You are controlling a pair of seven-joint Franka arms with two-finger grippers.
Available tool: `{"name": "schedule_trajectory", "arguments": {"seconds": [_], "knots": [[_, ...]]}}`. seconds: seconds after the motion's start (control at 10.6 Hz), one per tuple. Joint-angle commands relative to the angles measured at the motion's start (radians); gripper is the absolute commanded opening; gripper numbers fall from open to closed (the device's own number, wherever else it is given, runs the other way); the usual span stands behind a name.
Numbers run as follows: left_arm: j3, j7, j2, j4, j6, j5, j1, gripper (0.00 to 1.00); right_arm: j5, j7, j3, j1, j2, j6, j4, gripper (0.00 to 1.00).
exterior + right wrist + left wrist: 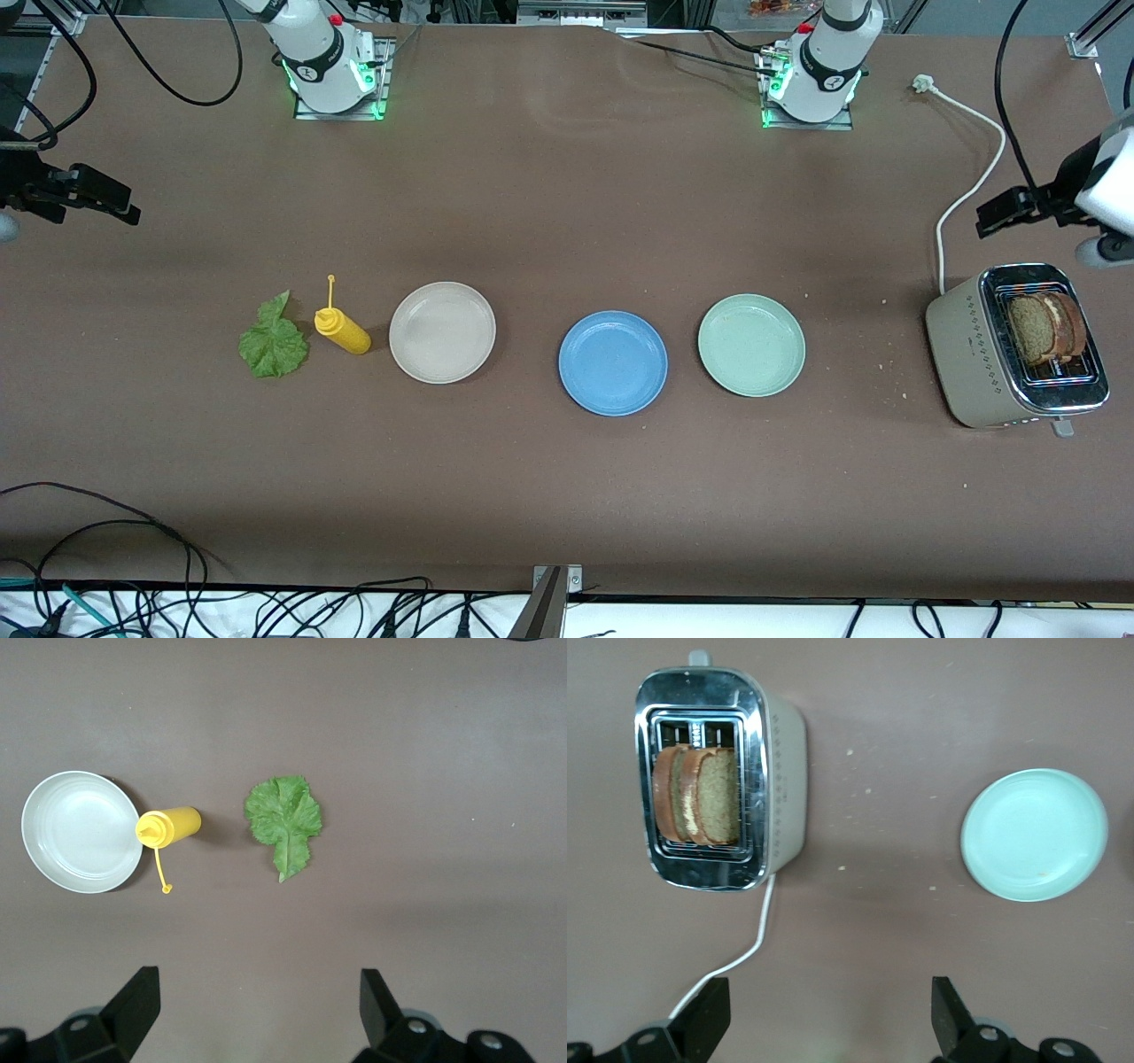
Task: Make sandwich in blue plate with both arms
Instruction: 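Move the left gripper over the toaster toward the toast slices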
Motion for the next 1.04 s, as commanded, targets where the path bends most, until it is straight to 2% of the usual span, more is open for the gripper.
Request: {"name": "schedule_trajectory", "arguments": {"seconds": [0.0, 0.28, 0.38, 0.66, 0.95], "knots": [[0.011, 0.053, 0.111, 0.053, 0.001, 0.045, 0.032, 1.00, 0.009, -0.004, -0.004, 0.005, 0.002, -0.024, 0.023, 1.00], [0.022, 0.126, 0.276, 0.170, 0.020, 0.051, 0.115, 1.00, 0.008, -0.002, -0.004, 0.005, 0.002, -0.024, 0.023, 1.00], [0.022, 0.169, 0.324, 0.190, 0.069, 0.051, 0.149, 1.00, 0.008, -0.004, -0.004, 0.005, 0.002, -0.024, 0.023, 1.00], [0.020, 0.214, 0.413, 0.187, 0.230, 0.043, 0.207, 1.00, 0.008, -0.004, -0.004, 0.003, 0.002, -0.024, 0.023, 1.00], [0.020, 0.214, 0.461, 0.182, 0.258, 0.043, 0.218, 1.00, 0.008, -0.004, -0.004, 0.003, 0.002, -0.024, 0.023, 1.00]]}}
